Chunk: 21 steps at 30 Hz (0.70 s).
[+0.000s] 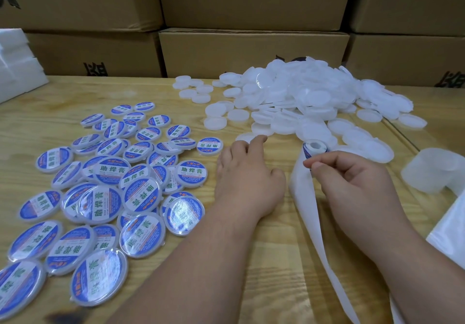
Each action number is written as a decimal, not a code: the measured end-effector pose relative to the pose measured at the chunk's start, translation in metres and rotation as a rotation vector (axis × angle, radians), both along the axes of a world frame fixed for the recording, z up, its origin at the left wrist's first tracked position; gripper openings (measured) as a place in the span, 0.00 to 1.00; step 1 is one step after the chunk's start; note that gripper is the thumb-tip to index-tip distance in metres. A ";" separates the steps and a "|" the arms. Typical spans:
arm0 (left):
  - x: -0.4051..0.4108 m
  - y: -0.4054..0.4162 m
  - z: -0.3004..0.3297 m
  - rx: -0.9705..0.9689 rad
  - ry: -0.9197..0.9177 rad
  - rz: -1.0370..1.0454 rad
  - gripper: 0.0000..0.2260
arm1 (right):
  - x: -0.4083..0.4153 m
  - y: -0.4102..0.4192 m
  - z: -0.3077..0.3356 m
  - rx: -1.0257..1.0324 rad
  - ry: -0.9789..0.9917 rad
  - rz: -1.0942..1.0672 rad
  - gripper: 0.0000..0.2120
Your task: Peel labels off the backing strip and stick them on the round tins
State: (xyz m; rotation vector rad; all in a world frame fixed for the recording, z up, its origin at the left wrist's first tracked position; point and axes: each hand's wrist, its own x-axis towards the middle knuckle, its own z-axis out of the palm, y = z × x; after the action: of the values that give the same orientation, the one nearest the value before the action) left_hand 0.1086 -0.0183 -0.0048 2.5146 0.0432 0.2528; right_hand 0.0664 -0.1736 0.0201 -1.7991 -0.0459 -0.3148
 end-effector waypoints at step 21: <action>-0.004 -0.001 0.006 -0.154 -0.082 0.106 0.24 | 0.001 -0.004 0.001 -0.386 0.218 0.125 0.13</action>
State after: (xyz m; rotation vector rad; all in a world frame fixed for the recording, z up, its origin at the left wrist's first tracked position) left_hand 0.1043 -0.0194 0.0013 2.3496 0.1568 0.3812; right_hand 0.0670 -0.1771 0.0216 -2.1931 -0.0677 -0.0171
